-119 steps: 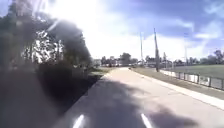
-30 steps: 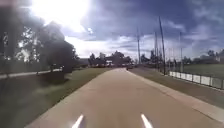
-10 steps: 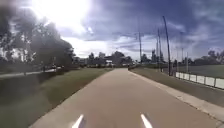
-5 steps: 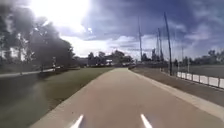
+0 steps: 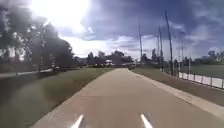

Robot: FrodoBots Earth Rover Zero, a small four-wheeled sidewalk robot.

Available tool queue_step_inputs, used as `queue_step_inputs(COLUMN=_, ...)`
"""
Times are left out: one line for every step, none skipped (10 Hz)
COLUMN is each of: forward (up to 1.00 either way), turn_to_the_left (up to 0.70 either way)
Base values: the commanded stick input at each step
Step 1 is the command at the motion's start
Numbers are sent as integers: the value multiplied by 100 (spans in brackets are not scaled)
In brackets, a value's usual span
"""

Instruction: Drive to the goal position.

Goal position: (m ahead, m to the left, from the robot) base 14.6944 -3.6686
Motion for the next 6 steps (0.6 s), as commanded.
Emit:
queue_step_inputs(forward=100, turn_to_the_left=0)
queue_step_inputs(forward=100, turn_to_the_left=0)
queue_step_inputs(forward=100, turn_to_the_left=0)
queue_step_inputs(forward=100, turn_to_the_left=0)
queue_step_inputs(forward=100, turn_to_the_left=0)
queue_step_inputs(forward=100, turn_to_the_left=0)
